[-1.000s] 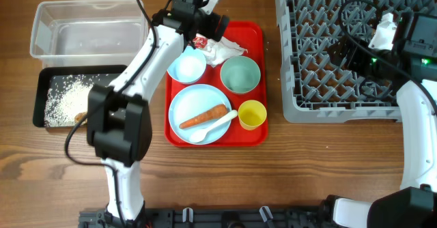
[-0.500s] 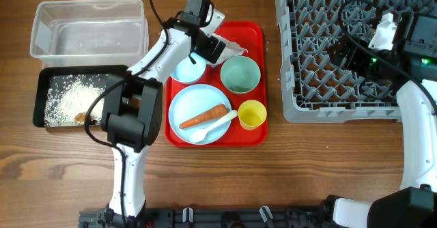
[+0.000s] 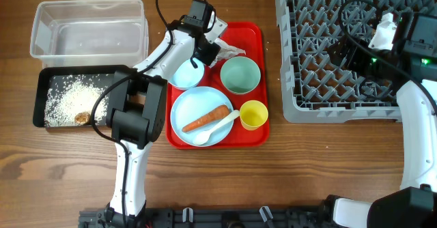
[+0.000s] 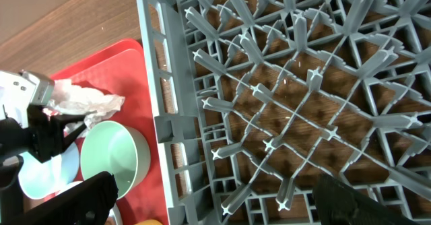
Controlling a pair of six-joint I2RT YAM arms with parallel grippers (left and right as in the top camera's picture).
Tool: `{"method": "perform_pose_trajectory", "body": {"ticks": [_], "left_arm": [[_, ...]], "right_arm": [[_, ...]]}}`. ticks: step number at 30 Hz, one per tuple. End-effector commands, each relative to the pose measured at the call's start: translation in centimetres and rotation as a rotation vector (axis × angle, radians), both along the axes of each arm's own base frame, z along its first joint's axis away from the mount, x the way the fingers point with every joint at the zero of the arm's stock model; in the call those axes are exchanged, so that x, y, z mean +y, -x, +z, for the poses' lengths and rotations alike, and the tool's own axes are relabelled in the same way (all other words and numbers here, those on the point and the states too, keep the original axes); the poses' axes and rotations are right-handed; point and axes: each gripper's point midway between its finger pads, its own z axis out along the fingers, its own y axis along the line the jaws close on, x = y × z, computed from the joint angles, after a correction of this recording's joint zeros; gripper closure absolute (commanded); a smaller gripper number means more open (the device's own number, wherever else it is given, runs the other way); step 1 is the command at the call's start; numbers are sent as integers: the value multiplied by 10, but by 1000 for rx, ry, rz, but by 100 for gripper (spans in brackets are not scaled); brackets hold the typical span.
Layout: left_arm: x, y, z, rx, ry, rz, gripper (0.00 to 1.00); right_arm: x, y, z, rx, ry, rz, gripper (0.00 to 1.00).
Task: Sort waste into correct bins and load items into the dishwasher rack
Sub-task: 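Grasp the white tissue and red wrapper with the left gripper, then carry the tissue and wrapper left and drop them in the clear bin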
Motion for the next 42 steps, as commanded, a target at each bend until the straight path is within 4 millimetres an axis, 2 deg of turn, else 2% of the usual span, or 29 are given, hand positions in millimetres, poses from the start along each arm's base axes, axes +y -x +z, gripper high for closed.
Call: {"method": "perform_pose_trajectory", "body": {"ticks": [1, 2, 3, 7, 12, 17, 23, 26, 30, 34, 39, 42], "left_arm": [[-1, 10, -33, 66, -9, -8, 82], [-1, 10, -33, 63, -8, -7, 92], [-1, 9, -33, 63, -7, -4, 96], [-2, 6, -21, 52, 17, 43, 96], [-5, -7, 33, -29, 93, 129, 96], [-10, -20, 103, -143, 178, 180, 96], [-9, -19, 178, -269, 242, 178, 96], [0, -16, 208, -319, 260, 211, 96], [32, -14, 240, -385, 237, 282, 96], [85, -18, 255, -415, 200, 409, 96], [156, -22, 247, -392, 156, 542, 96], [202, -27, 233, -372, 129, 630, 96]], "right_arm": [[-4, -3, 13, -37, 27, -1, 4], [-4, -3, 13, -37, 27, -1, 3], [-4, -3, 13, -37, 27, -1, 4], [-4, -3, 13, -37, 27, -1, 4], [-4, -3, 13, -38, 27, 0, 4], [-4, -3, 13, -37, 27, 0, 4], [-4, -3, 13, -38, 28, -1, 4], [-4, -4, 13, -40, 28, 0, 4], [-4, -4, 13, -40, 28, -1, 4], [-4, -4, 13, -40, 28, 0, 4], [-4, -4, 13, -41, 28, 0, 4], [-4, -4, 13, -41, 28, 0, 4]]}}
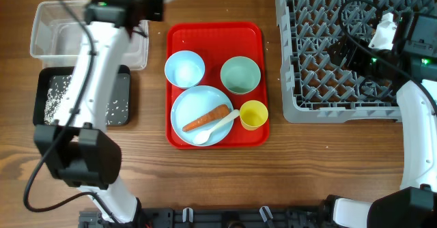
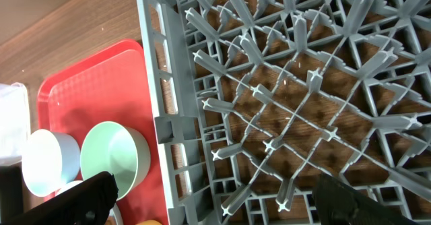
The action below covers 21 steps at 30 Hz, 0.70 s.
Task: Sort waste into correct bins and load items into the dishwasher rack
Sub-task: 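Carry the tissue and wrapper left and drop them in the clear bin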
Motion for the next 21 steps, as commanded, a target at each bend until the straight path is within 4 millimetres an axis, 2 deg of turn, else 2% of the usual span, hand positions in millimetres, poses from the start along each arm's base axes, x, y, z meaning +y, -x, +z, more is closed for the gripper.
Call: {"method": "perform_pose_trajectory", "body": {"ticks": [1, 5, 8, 10, 11, 13, 14, 15, 21], "left_arm": [[61, -7, -2, 0, -5, 134, 96], [113, -16, -31, 37, -7, 227, 96], [137, -19, -53, 70, -4, 269, 95], [148, -18, -68, 100, -2, 289, 91], [151, -17, -75, 116, -2, 296, 75], [156, -15, -82, 135, -1, 305, 31], [158, -15, -83, 137, 0, 308, 4], [159, -15, -83, 138, 0, 310, 0], [156, -12, -62, 104, 1, 309, 0]], "right_arm": [[-4, -3, 13, -39, 27, -1, 3], [-4, -4, 13, -41, 28, -1, 3], [-4, -4, 13, -40, 27, -1, 4], [-4, -4, 13, -40, 28, -1, 4], [-4, -4, 13, -40, 27, -1, 4], [-4, -4, 13, -41, 28, -1, 4], [-4, -4, 13, -40, 28, -1, 4], [-4, -4, 13, -41, 28, -1, 4], [-4, -4, 13, -42, 29, 0, 4]]}}
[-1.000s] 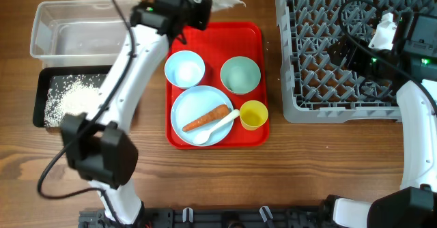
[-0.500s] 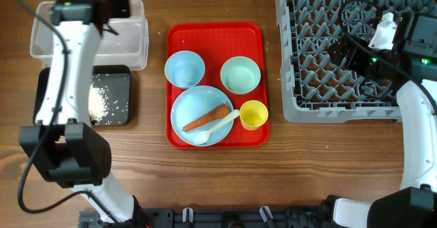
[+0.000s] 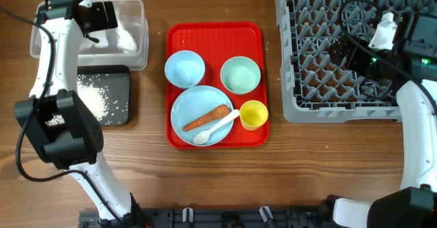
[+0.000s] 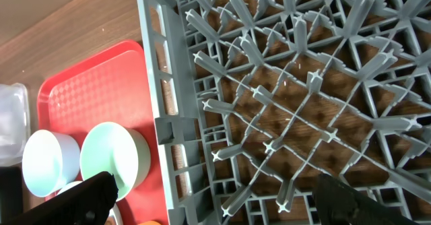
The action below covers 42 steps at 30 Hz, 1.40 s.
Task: Sort waste into correct bins and load items into the dishwasher rack
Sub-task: 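Carry the tissue and wrapper left and drop them in the clear bin, then move the left gripper to the yellow cup and grasp it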
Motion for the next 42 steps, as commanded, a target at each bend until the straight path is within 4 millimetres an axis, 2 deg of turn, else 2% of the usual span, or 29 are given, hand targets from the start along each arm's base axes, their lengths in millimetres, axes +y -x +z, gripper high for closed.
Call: {"method": "perform_pose_trajectory", "body": {"ticks": [1, 4, 9, 11, 12, 16, 18, 20, 26, 28, 30, 36, 39, 42], "left_arm": [[-1, 1, 36, -66, -10, 5, 0], [-11, 8, 63, -105, -16, -12, 0], [-39, 27, 100, -134, -12, -63, 7], [-55, 37, 110, -129, -7, -93, 7], [-81, 49, 114, -106, 18, -151, 4], [-113, 64, 110, -50, 26, -217, 2], [-121, 68, 107, -31, 19, -230, 2], [-116, 65, 108, -39, -2, -214, 2], [-85, 49, 113, -98, -4, -151, 2], [-86, 50, 112, -97, 30, -165, 0], [-98, 54, 109, -82, 93, -209, 3], [-160, 80, 107, -10, 255, -375, 4], [-190, 96, 99, 56, 281, -438, 3], [-211, 106, 91, 106, 285, -481, 3]], "right_arm": [[-4, -3, 13, -39, 29, 1, 4], [-4, -4, 13, -40, 29, 0, 4], [-4, -5, 14, -45, 30, 0, 3], [-4, -5, 14, -45, 29, 0, 4], [-4, -5, 14, -45, 30, 1, 4], [-4, -5, 14, -45, 29, 1, 3], [-4, -4, 13, -43, 29, 1, 3], [-4, -4, 13, -41, 29, 1, 3], [-4, -4, 13, -40, 28, 1, 3], [-3, -3, 13, -38, 26, 1, 3], [-3, -3, 13, -38, 23, 2, 3], [-3, -3, 13, -38, 24, 2, 3], [-3, -3, 13, -38, 23, 1, 3], [-3, -4, 13, -42, 23, 1, 3]]}}
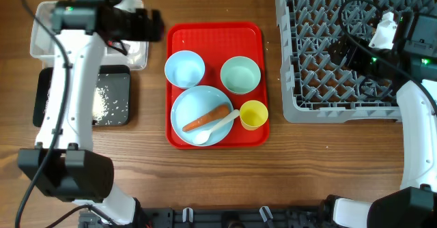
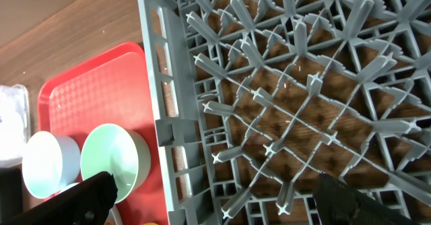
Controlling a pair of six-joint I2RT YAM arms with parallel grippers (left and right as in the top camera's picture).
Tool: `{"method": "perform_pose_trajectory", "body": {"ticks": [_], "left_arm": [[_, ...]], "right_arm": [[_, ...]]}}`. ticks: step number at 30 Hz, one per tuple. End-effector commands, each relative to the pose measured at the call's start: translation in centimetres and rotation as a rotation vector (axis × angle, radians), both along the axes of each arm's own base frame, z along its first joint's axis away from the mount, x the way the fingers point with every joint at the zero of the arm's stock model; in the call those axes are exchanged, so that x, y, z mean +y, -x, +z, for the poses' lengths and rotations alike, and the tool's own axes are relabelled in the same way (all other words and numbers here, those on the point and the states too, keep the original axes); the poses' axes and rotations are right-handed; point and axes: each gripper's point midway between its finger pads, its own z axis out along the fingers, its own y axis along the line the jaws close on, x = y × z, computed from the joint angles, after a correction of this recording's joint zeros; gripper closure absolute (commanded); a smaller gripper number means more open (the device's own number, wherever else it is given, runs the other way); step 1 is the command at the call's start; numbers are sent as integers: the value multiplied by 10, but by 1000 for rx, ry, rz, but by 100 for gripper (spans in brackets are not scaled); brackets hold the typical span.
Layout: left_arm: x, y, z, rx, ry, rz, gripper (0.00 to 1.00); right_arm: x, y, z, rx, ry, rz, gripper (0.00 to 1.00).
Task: Sort waste into correct bins and load items into the dishwasher rack
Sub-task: 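Move the left gripper to the yellow cup and grasp it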
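Note:
A red tray (image 1: 254,37) carries a light blue bowl (image 1: 184,69), a green bowl (image 1: 240,74), a yellow cup (image 1: 253,114) and a blue plate (image 1: 188,108) with a carrot (image 1: 206,119) and a white spoon (image 1: 215,127). My left gripper (image 1: 156,24) hangs at the right edge of the clear bin (image 1: 48,20), apparently open and holding nothing. A white crumpled napkin (image 1: 131,47) lies in that bin. My right gripper (image 2: 215,205) stays open over the grey dishwasher rack (image 2: 283,83); the green bowl (image 2: 111,161) shows beside it.
A black tray (image 1: 113,98) with scattered rice lies in front of the clear bin. The rack (image 1: 293,64) fills the back right. Bare wood table (image 1: 307,173) runs along the front.
My left gripper has moved right, from over the clear bin's middle to its right edge near the red tray. The napkin stays in the bin. The right arm has not moved.
My left gripper was at the crumpled napkin on the back of the red tray. Then it held the napkin high near the clear bin. Then it was over the bin with the napkin inside. Now it is empty beside the tray.

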Motion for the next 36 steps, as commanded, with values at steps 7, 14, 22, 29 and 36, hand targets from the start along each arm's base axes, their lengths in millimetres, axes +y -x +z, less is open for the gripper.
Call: {"method": "perform_pose_trajectory", "body": {"ticks": [7, 14, 22, 29, 36], "left_arm": [[-79, 28, -13, 91, 54, -166, 3], [-128, 68, -21, 169, 30, -303, 4], [-167, 119, -46, 278, -20, -450, 6], [-189, 135, -90, 289, -47, -513, 6], [-194, 127, -106, 257, -35, -486, 14]], "right_arm": [[3, -4, 13, -38, 21, 16, 3], [2, -5, 13, -44, 26, 18, 3], [2, -5, 12, -40, 25, 17, 3], [3, -2, 0, -5, 17, 17, 3], [3, -2, -1, -4, 15, 16, 3]]}}
